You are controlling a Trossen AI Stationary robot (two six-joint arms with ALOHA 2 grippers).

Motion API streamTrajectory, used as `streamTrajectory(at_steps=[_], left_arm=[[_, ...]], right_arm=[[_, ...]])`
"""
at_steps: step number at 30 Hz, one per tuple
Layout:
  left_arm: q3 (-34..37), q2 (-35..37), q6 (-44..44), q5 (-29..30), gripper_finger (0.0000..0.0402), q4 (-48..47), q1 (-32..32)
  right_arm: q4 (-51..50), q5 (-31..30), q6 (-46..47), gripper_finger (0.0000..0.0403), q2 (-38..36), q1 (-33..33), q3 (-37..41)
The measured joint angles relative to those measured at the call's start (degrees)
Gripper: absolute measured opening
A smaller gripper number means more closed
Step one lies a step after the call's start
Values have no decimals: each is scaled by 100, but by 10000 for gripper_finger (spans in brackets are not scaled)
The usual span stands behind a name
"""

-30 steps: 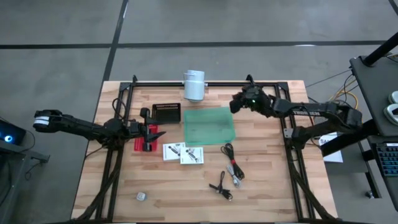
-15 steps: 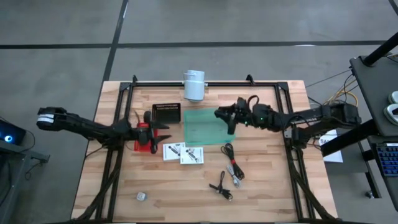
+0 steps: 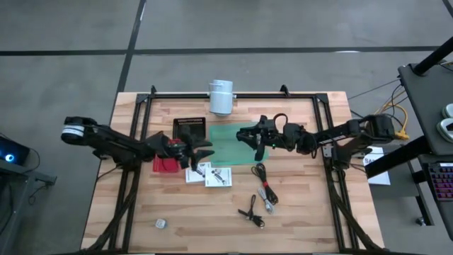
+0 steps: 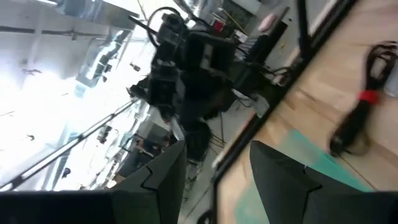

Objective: Pick and place items into bin
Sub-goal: Put the black adapter into the red bin

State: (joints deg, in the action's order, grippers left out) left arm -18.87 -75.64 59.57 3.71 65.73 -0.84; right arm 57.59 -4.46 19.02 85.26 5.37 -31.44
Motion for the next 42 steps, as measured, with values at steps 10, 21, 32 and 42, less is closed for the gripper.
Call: streamTrajectory(at_steps=[10,21,32,42], left_arm=[[-1060,-870,587,279,162,-24,9],[-1915,-1417,592,713,162,-26,11],[-1946,-1493,704,711,162,-77,15],[-2083,-1503,686,598,196,-77,46]], right_arm=[[479,460,-146,137,-82,-125,-11],[477,599,-236,137,-129,-140,-11],[478,600,-319,137,-269,-138,-9],[486,597,-323,137,-269,-136,-11]])
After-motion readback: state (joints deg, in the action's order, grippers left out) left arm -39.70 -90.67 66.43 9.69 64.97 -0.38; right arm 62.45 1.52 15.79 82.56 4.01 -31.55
